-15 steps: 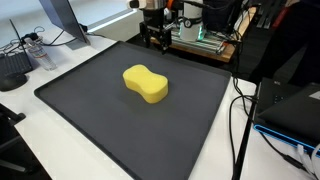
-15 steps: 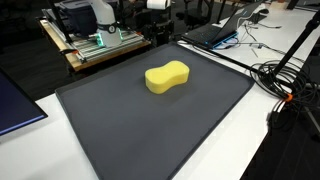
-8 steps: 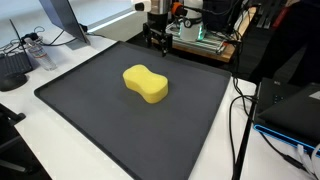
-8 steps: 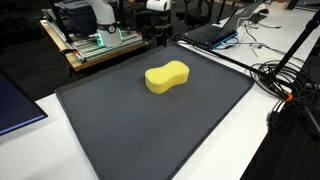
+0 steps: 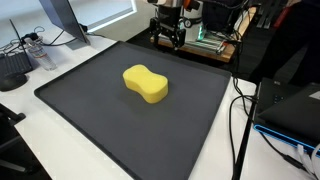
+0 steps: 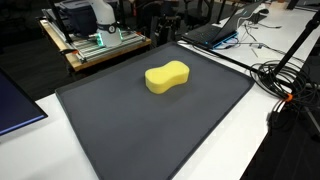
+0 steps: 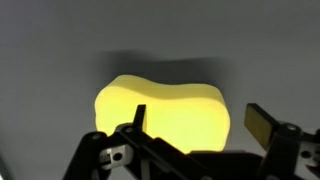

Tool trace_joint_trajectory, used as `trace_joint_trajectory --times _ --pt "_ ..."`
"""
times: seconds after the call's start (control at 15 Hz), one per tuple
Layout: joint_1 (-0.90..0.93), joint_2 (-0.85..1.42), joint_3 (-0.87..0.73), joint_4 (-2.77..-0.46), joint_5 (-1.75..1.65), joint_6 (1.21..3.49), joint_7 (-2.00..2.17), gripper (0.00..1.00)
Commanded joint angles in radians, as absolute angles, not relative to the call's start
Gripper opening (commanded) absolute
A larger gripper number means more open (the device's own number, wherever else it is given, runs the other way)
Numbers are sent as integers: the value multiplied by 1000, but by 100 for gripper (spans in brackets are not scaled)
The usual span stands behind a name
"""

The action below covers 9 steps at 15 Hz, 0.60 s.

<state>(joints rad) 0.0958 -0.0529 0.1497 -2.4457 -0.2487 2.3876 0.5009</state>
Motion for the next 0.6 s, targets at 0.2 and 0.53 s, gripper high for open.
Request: trace_joint_trajectory --times 0.2,0.53 --pt "151 -29 201 -2227 -322 2085 424 100" --pt "192 24 236 -2046 -391 1882 364 100"
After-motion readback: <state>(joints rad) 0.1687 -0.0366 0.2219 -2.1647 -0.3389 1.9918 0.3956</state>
